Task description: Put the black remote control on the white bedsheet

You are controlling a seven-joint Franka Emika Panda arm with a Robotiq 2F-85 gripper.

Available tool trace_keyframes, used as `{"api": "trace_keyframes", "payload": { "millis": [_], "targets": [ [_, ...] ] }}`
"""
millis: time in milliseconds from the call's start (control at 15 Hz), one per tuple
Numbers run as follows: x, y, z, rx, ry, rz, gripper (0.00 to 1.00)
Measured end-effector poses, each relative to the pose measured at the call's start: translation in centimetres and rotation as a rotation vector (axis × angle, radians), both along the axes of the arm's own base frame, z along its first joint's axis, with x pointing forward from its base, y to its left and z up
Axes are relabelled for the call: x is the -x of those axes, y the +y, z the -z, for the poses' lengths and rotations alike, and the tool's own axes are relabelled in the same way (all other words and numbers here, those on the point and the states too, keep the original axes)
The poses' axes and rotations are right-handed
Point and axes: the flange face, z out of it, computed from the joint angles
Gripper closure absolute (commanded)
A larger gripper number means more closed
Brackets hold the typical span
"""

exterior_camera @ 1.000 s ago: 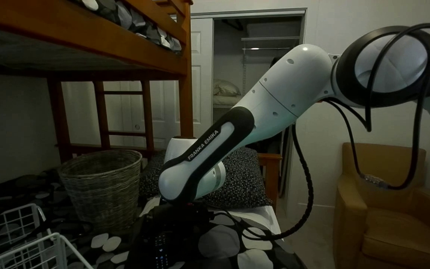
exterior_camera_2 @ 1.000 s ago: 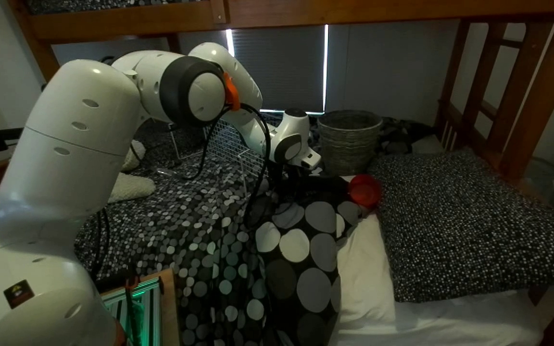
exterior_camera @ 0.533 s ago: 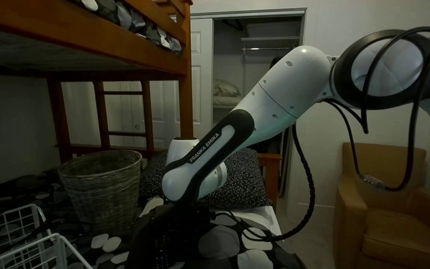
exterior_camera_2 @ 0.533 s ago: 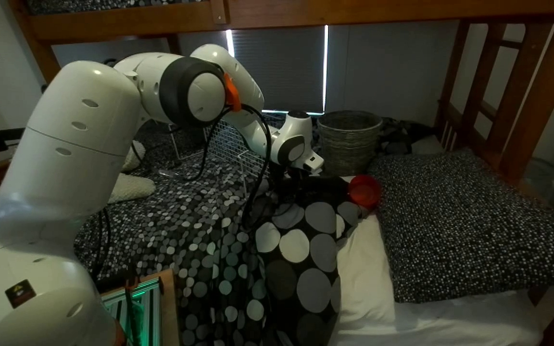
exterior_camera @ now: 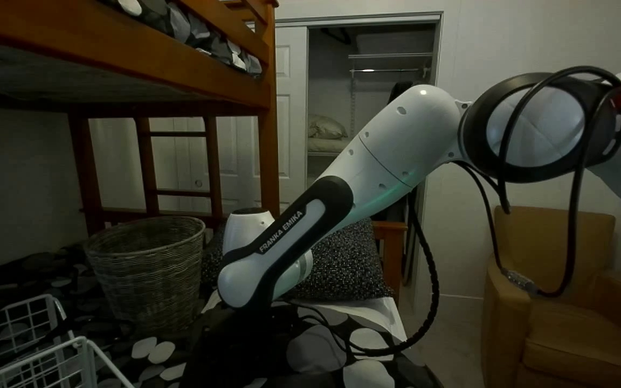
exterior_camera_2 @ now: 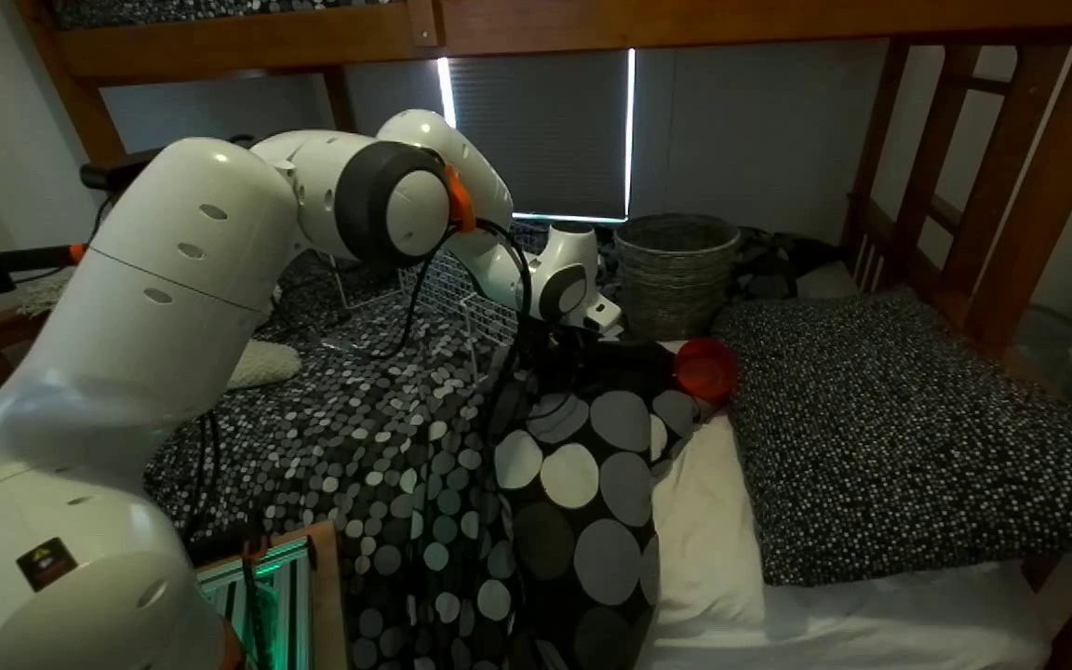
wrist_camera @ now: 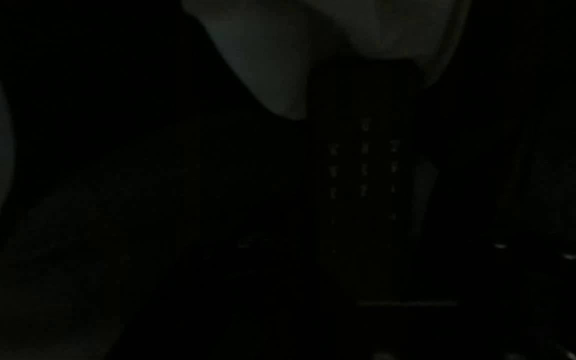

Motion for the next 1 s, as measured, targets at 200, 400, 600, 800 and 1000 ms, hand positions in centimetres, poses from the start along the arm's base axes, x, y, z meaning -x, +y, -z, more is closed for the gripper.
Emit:
{"api": "trace_keyframes", "payload": {
  "millis": [200,400,600,800,1000],
  "targets": [
    [0.0,0.0,1.5,0.065,0.089,-0.011,0.35],
    [-0.4,-0.2,2.4,0.112,0.145,0.008,0.36],
    [-0.9,0.2,2.7,0.136,0.173,0.009,0.70],
    [-1.2,1.0,3.0,0.150,0.183,0.000,0.75],
    [-1.5,1.3,2.8,0.163,0.191,-0.002,0.75]
  ]
}}
